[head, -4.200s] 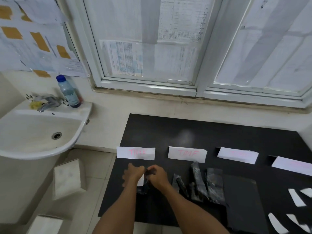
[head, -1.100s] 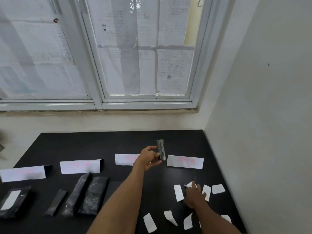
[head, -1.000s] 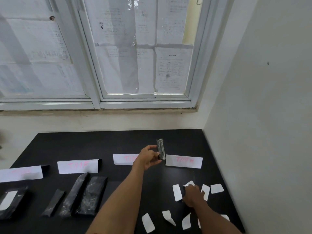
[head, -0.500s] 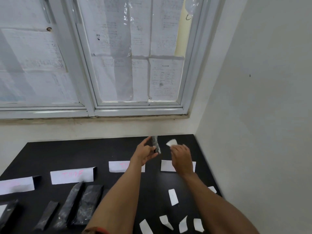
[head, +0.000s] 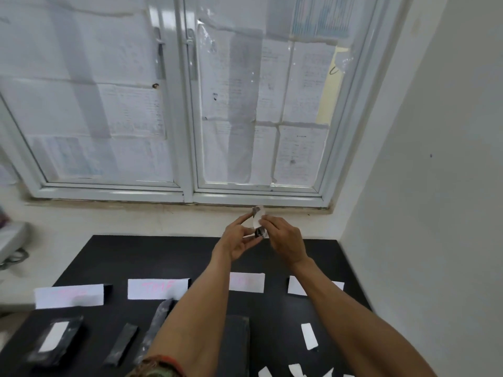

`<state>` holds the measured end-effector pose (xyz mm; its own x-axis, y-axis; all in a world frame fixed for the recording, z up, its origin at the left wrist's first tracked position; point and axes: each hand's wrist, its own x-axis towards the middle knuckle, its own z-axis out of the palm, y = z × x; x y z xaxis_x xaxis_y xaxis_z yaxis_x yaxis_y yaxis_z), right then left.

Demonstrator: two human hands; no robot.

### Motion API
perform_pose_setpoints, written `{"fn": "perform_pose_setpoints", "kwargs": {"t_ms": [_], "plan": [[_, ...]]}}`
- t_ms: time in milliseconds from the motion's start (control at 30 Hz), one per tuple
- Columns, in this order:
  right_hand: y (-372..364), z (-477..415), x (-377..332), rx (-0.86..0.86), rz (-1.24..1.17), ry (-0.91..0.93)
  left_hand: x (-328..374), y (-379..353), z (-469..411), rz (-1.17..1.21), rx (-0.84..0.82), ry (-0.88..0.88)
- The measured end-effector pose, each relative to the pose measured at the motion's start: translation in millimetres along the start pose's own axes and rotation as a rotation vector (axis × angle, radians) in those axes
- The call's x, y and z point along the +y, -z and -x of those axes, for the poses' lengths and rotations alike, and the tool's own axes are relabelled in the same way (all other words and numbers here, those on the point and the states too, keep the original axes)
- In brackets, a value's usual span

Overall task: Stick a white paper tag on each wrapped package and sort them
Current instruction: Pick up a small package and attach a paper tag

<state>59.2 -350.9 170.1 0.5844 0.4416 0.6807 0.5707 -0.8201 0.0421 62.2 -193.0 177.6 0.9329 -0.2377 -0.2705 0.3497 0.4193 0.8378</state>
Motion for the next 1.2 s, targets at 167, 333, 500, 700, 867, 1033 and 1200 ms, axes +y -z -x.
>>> {"fn": "perform_pose_setpoints", "kwargs": {"t_ms": [167,333,500,700,867,1033,1200], "plan": [[-3.2,-11.8,-15.0,-0.048,-0.004,-0.016,10.3,16.7,11.7,0.045,0.002,-0.008],[-4.5,-21.5,-23.3,-0.096,0.020,-0.042,12.4,28.1,12.7,0.069,0.013,0.003],[-6.7,-24.6,-28.8,-0.115,0.039,-0.074,18.7,27.0,13.5,0.135,0.013,0.013],[-5.5,-30.0,-35.3,-0.077,0.051,-0.122,25.8,28.2,12.8,0.161,0.045,0.010],[-7.2,-33.6,-37.4,-0.080,0.071,-0.098,29.4,30.9,17.3,0.126,0.022,-0.023],[-9.7,-38.3,-39.1,-0.081,0.067,-0.069,32.2,31.8,19.9,0.060,0.015,-0.039],[-12.4,-42.0,-40.2,-0.065,0.076,-0.042,36.8,31.3,21.8,0.037,0.010,-0.043]]}}
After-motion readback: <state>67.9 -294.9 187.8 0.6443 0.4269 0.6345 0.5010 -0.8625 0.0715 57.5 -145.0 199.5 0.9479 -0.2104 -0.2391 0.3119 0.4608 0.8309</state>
